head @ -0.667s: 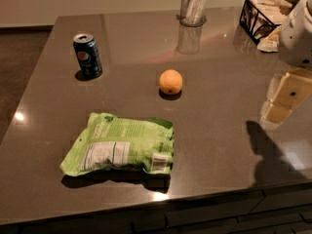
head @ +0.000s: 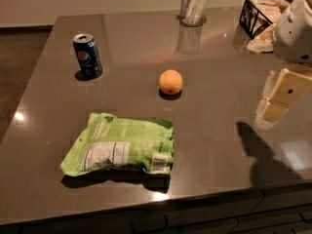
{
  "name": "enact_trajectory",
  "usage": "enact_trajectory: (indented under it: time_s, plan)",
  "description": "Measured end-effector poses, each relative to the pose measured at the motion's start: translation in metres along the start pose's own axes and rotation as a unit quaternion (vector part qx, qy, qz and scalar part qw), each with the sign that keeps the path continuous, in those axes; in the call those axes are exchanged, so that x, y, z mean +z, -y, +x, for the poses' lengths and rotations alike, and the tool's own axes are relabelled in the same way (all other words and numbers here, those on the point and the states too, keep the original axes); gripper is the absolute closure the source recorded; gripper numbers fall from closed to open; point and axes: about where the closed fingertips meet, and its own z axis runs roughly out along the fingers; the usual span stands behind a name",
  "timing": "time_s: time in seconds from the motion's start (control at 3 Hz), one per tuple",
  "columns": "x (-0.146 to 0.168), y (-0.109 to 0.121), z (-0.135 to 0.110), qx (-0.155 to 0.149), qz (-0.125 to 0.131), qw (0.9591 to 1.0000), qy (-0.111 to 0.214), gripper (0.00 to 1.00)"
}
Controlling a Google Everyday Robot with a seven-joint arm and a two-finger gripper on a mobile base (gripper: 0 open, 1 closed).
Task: Move green rice chip bag near pepsi can
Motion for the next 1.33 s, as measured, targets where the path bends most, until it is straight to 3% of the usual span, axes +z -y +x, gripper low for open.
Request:
enact_trajectory:
  time_s: [0.33, 0.67, 1.0, 1.33]
  plan:
    - [0.004, -0.029, -0.054, -0.060, -0.054, 0.9943, 0.069, 0.00]
    - [0.015, -0.060, -0.100, -0.093, -0.076, 0.9872, 0.104, 0.00]
    - [0.041, -0.081, -0.141, -0.106, -0.070, 0.9862, 0.106, 0.00]
    - [0.072, -0.086, -0.164, -0.103, -0.067, 0.9883, 0.090, 0.00]
